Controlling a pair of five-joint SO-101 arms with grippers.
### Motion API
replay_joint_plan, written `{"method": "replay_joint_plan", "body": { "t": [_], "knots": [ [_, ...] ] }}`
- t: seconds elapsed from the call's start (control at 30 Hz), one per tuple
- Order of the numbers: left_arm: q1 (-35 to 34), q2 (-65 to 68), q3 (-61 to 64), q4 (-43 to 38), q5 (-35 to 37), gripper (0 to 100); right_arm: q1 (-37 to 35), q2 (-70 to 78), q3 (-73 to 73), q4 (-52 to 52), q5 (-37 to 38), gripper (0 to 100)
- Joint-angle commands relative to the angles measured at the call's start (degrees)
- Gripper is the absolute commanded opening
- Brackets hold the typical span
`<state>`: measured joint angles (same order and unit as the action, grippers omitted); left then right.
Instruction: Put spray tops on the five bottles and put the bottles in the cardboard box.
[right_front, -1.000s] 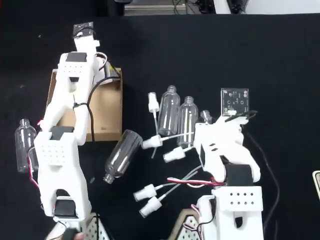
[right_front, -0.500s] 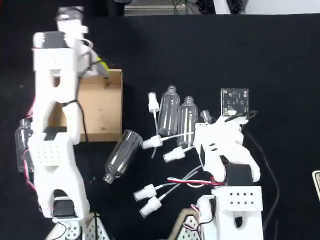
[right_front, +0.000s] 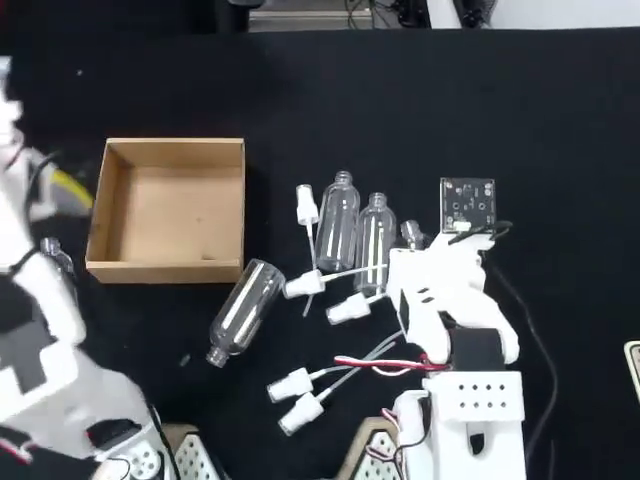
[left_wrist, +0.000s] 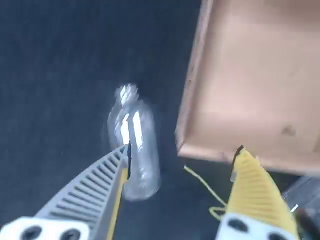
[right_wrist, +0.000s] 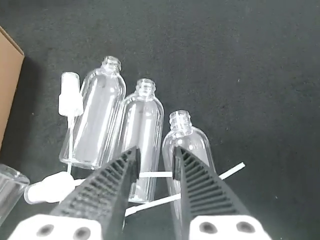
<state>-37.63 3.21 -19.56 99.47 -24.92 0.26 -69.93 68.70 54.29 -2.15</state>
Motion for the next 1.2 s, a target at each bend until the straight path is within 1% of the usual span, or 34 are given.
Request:
{"method": "replay_joint_plan", "body": {
  "t": [0.0,0.07,0.13,0.27,0.37,0.43,0.5,0.73,1.0,1.07,1.17],
  "knots": [
    [-7.6,-5.5,9.4,-6.2,-8.0,31,-0.7,-1.4,-0.5,-1.6,0.0,10.0],
    [-10.3,-5.6,13.2,-8.9,-10.6,31,-0.8,-1.4,-0.4,-1.6,0.0,10.0],
    [-11.6,-5.6,15.8,-10.5,-12.0,31,-0.8,-1.4,-0.4,-1.6,0.0,10.0],
    [-11.6,-5.5,19.0,-14.0,-12.2,31,-0.8,-1.4,-0.4,-1.6,0.0,10.0],
    [-11.6,-5.5,23.2,-19.9,-12.7,31,-0.7,-1.4,-0.4,-1.6,0.0,10.0],
    [-11.7,-5.5,26.7,-23.0,-16.4,31,-0.7,-1.4,-0.4,-1.6,0.0,10.0],
    [-11.7,-5.5,30.5,-24.4,-19.3,31,-0.7,-1.4,-0.4,-1.6,0.0,10.0],
    [-10.1,-5.5,35.9,-29.6,-19.2,31,-0.8,-1.4,-0.3,-1.6,0.0,10.0],
    [-10.2,-5.4,45.6,-41.0,-19.6,31,-0.8,-1.4,-0.3,-1.5,0.0,10.0],
    [-9.8,-5.4,47.0,-42.3,-19.3,31,-0.8,-1.4,-0.3,-1.5,0.1,10.0],
    [-9.0,-5.5,47.2,-42.2,-19.2,31,-0.8,-1.5,-0.6,-1.5,0.4,10.0]
  ]
}}
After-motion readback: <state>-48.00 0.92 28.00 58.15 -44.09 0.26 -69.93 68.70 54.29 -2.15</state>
